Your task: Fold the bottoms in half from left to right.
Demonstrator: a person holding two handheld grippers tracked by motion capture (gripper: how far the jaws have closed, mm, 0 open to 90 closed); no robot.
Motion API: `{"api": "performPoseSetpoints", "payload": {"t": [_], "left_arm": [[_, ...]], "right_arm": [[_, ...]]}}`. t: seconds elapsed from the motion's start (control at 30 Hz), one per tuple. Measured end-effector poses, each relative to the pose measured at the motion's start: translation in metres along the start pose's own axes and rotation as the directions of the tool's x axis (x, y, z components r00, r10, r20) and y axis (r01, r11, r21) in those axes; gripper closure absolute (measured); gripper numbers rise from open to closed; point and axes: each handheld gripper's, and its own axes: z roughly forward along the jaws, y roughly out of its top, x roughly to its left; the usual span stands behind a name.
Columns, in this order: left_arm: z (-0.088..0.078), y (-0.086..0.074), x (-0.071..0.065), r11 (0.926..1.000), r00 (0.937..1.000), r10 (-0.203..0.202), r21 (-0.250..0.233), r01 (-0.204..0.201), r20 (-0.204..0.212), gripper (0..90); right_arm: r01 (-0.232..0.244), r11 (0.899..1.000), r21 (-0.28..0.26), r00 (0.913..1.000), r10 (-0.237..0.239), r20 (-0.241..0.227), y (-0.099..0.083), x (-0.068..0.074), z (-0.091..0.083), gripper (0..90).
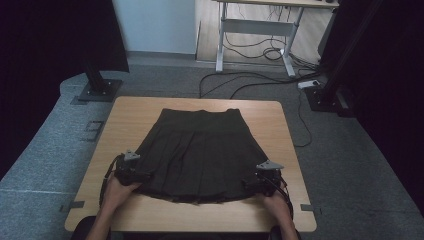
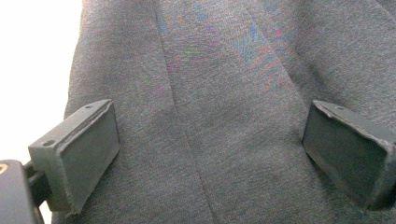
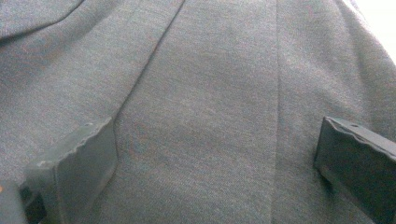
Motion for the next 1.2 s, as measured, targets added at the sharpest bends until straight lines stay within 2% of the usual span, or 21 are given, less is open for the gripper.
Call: {"api": "performPoseSetpoints", "payload": {"t": [0.17, 0.3, 0.4, 0.47, 0.5, 0.57, 0.67, 0.7, 0.73, 0.8, 0.87, 0.9, 0.93, 1.0, 1.03, 1.1, 1.17, 1.2], "left_arm": [[-0.001, 0.001, 0.000, 1.0000, 1.0000, -0.006, 0.007, 0.006, 0.003, 4.4], [-0.005, 0.008, 0.002, 0.9988, 0.9992, -0.039, 0.031, 0.038, 0.013, 6.0], [-0.014, 0.020, 0.004, 0.9999, 0.9998, -0.013, -0.004, 0.013, -0.014, 4.0], [-0.017, 0.030, 0.011, 0.9992, 0.9996, -0.027, -0.030, 0.027, -0.012, 3.8], [-0.015, 0.040, 0.020, 0.9987, 0.9991, -0.035, -0.037, 0.034, -0.025, 3.6], [-0.011, 0.044, 0.025, 0.9989, 0.9986, -0.036, -0.031, 0.035, -0.039, 3.7], [0.006, 0.051, 0.041, 0.9993, 0.9938, -0.037, -0.001, 0.037, -0.105, 5.1], [0.015, 0.049, 0.045, 0.9991, 0.9919, -0.024, 0.032, 0.028, -0.124, 7.1], [0.021, 0.047, 0.046, 0.9980, 0.9902, -0.006, 0.061, 0.015, -0.139, 7.2], [0.026, 0.044, 0.046, 0.9972, 0.9884, 0.009, 0.075, 0.002, -0.151, 7.2], [0.025, 0.039, 0.048, 0.9980, 0.9908, -0.032, 0.049, 0.039, -0.132, 7.1], [0.024, 0.037, 0.047, 0.9983, 0.9901, -0.038, 0.040, 0.043, -0.135, 7.1], [0.022, 0.033, 0.044, 0.9982, 0.9883, -0.047, 0.029, 0.052, -0.145, 7.2], [0.021, 0.032, 0.043, 0.9978, 0.9884, -0.055, 0.029, 0.060, -0.142, 7.2], [0.019, 0.030, 0.041, 0.9978, 0.9890, -0.053, 0.031, 0.058, -0.138, 7.3], [0.016, 0.027, 0.035, 0.9981, 0.9896, -0.044, 0.036, 0.049, -0.137, 7.3], [0.012, 0.023, 0.026, 0.9984, 0.9913, -0.026, 0.045, 0.032, -0.129, 7.4], [0.010, 0.021, 0.021, 0.9987, 0.9914, -0.022, 0.044, 0.027, -0.129, 7.4]], "right_arm": [[0.000, 1.000, 0.000, 1.0000, 0.000, 0.002, 0.000, 0.000, 0.000, 0.0], [-0.006, 1.000, 0.005, 0.9999, 0.006, 0.009, 0.000, 0.001, -0.001, 0.0], [-0.032, 0.999, 0.029, 0.9995, 0.032, 0.006, 0.004, 0.002, -0.006, 1.7], [-0.045, 0.999, 0.028, 0.9990, 0.045, -0.007, 0.007, 0.003, -0.009, 3.3], [-0.042, 0.999, 0.007, 0.9991, 0.042, -0.011, 0.013, 0.009, -0.018, 7.6], [-0.030, 1.000, -0.001, 0.9994, 0.030, -0.014, 0.017, 0.014, -0.024, 7.5], [-0.011, 1.000, -0.027, 0.9988, 0.009, -0.047, 0.023, 0.031, -0.035, 5.4], [-0.002, 1.000, -0.012, 0.9981, 0.002, -0.061, 0.022, 0.037, -0.034, 4.3], [0.000, 1.000, 0.001, 0.9985, 0.000, -0.055, 0.021, 0.039, -0.032, 4.3], [0.002, 1.000, 0.020, 0.9991, -0.001, -0.043, 0.019, 0.040, -0.028, 4.5], [0.005, 0.997, 0.079, 0.9999, -0.004, -0.011, 0.014, 0.038, -0.016, 9.3], [0.005, 0.997, 0.079, 0.9999, -0.004, -0.011, 0.014, 0.038, -0.016, 9.3], [-0.003, 0.996, 0.094, 0.9999, 0.002, 0.013, 0.010, 0.035, -0.009, 9.5], [-0.012, 0.996, 0.093, 0.9998, 0.011, 0.018, 0.010, 0.034, -0.008, 9.5], [-0.010, 0.994, 0.107, 0.9995, 0.006, 0.031, 0.012, 0.030, -0.008, 9.4], [-0.014, 0.994, 0.110, 0.9995, 0.011, 0.029, 0.012, 0.028, -0.007, 9.1], [-0.022, 0.993, 0.112, 0.9994, 0.019, 0.030, 0.014, 0.017, -0.005, 8.7], [-0.022, 0.993, 0.112, 0.9994, 0.019, 0.030, 0.014, 0.017, -0.005, 8.7]]}}
